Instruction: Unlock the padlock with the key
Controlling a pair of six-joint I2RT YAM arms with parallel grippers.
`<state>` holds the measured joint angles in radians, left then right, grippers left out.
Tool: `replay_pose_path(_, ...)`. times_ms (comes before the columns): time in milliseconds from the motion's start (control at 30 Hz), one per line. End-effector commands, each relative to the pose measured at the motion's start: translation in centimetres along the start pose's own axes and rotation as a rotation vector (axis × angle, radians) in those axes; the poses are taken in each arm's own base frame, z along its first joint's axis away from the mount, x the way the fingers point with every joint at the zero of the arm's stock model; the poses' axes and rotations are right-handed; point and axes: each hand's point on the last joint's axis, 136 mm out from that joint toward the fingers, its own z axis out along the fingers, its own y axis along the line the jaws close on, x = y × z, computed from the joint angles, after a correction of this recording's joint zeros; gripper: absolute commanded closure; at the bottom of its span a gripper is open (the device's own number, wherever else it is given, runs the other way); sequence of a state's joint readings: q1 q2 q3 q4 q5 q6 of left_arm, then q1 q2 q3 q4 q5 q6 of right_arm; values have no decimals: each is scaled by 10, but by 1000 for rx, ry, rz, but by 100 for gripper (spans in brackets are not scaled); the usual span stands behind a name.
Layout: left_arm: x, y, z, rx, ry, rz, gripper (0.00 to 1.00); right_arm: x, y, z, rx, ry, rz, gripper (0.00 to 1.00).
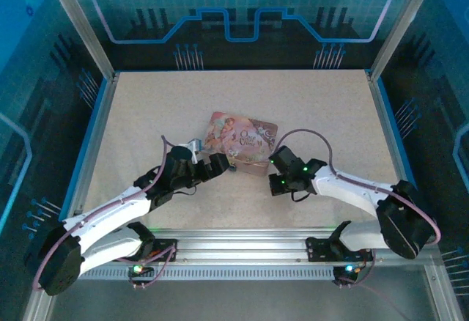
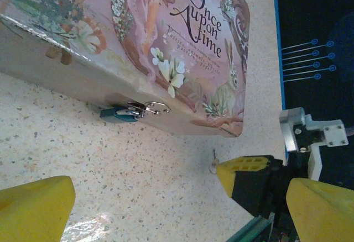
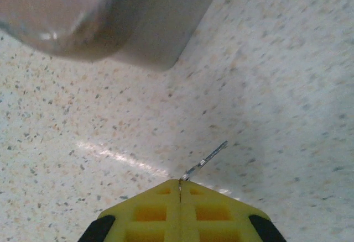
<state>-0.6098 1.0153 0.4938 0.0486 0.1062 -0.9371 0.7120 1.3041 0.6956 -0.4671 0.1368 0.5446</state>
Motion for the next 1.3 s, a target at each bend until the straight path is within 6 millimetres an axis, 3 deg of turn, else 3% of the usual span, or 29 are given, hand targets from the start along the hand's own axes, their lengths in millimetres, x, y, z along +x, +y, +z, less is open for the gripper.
replay_pose_path(0,-1,-16,-4,52,34,-35,1,-17,-13,-15,41,-77,-61,100)
replay_pose_path(200,-7,-34,-4,88,50,-30,1,-43,-16,-35,43,-229,-134,100)
replay_pose_path(433,-14,-54,-4,127,65,-25,3,-71,-7,-62,9,-451,-278,100)
replay_pose_path(767,-19,-87,1,238,99,-57,11,-91,21,-93,-94,-676,-476,100)
replay_pose_path(933,-20,-103,6,313,117,-127,11,-98,35,-108,-142,-727,-540,100)
replay_pose_path(1267,-23,-126,18,434,130,-392,11,-117,61,-120,-243,-774,-546,100)
